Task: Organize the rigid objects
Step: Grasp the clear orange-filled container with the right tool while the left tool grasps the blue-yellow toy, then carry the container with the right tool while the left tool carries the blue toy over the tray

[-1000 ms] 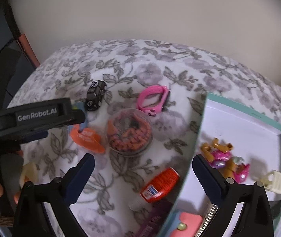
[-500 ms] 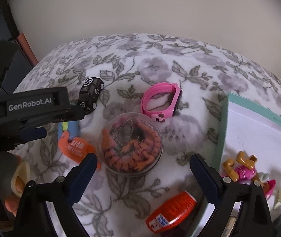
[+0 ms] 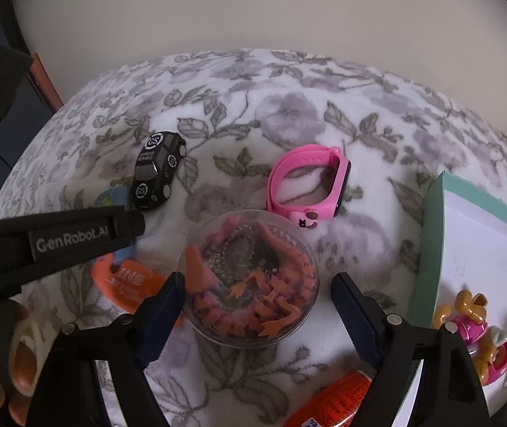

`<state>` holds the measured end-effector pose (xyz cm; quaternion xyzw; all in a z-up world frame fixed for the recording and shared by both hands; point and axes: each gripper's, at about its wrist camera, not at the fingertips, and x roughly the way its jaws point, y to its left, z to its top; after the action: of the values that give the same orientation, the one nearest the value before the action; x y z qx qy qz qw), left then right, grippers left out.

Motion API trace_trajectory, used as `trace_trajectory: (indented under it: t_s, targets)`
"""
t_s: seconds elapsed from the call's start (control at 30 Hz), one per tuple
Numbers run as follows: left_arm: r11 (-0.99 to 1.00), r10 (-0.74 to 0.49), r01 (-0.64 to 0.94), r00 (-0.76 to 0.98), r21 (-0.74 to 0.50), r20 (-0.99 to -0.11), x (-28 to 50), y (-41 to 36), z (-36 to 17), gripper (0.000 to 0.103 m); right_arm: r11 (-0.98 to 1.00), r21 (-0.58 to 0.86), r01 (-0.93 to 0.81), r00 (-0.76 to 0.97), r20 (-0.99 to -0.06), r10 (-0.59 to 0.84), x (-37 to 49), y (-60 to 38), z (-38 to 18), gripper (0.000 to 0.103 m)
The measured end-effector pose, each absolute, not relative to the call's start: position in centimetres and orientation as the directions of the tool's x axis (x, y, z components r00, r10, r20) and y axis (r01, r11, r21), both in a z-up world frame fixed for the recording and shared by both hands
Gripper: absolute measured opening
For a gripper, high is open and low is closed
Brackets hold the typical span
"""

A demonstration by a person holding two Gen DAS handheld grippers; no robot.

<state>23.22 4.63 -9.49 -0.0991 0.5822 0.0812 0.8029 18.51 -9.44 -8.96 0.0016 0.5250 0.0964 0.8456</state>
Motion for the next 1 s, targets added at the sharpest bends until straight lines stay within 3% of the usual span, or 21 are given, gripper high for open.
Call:
trace_trajectory:
  t_s: [0.17, 0.6, 1.0]
  targets:
    - [0.967, 0.008, -0.245, 0.310, -0.071, -0.951, 22.9, 4.7, -9.4, 0.046, 0.983, 0.095, -0.160, 0.438, -0.885, 0.156, 18.4, -9.6, -8.7, 0.074]
    - [0.959, -0.048, -0.247, 0.330, -0.136, -0.943, 22.4, 5.0, -8.3, 0.043, 0.973, 0.203, -0.110, 0.410, -0.882, 0.230, 17.7, -12.1, -8.0, 0.074]
    - [0.963, -0.056, -0.213, 0.435, -0.163, -0.899, 21.9, 4.4, -3.7, 0.041, 0.966, 0.249, -0.066, 0.462, -0.851, 0.251, 17.4, -15.2, -5.1, 0.074]
